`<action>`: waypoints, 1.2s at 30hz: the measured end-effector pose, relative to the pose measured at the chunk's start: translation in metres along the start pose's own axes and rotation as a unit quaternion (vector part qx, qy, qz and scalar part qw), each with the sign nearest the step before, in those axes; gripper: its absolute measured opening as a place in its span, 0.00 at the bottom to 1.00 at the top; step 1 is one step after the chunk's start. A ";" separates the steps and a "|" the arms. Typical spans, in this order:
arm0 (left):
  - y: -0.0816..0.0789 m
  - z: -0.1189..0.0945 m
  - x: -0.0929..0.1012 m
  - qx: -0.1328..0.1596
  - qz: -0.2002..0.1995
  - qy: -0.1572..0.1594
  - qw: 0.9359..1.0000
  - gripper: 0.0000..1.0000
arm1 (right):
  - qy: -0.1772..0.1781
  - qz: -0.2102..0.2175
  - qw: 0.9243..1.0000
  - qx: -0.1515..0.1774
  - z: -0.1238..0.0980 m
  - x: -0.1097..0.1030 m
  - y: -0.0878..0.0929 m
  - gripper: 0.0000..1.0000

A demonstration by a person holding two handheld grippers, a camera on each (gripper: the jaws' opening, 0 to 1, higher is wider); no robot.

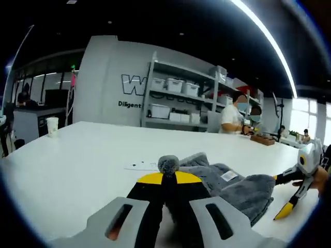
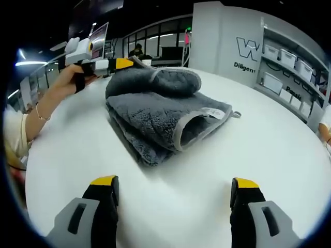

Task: Open the folded towel by lifting each exposed corner and separating the folded layers until the towel lies flat within the target outline without major curled edges

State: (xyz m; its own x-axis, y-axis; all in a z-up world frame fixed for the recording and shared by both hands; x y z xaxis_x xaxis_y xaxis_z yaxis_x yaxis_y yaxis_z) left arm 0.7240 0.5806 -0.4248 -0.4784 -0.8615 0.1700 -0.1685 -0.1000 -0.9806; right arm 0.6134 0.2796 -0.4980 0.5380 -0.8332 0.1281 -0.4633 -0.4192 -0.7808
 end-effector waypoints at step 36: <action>0.063 -0.073 -0.070 -0.091 0.023 -0.119 0.988 0.06 | 0.001 0.001 1.000 0.006 -0.001 -0.001 -0.001 0.90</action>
State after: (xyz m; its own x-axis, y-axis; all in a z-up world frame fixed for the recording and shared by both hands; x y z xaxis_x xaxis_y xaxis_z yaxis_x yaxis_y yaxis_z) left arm 0.6834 0.6707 -0.4914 -0.2763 -0.9580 0.0766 -0.3142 0.0147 -0.9493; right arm 0.6121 0.2807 -0.4968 0.5360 -0.8346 0.1275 -0.4556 -0.4131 -0.7885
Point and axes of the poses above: the point that each gripper's makers call its tool centre point, and the gripper's own axes: z roughly forward along the fingers, x roughly to its right, y roughly out of its underside, the point moved 6 cm from there along -z, roughly backward along the fingers, and after that the axes turned 7 degrees about y, right-handed, at the moved point
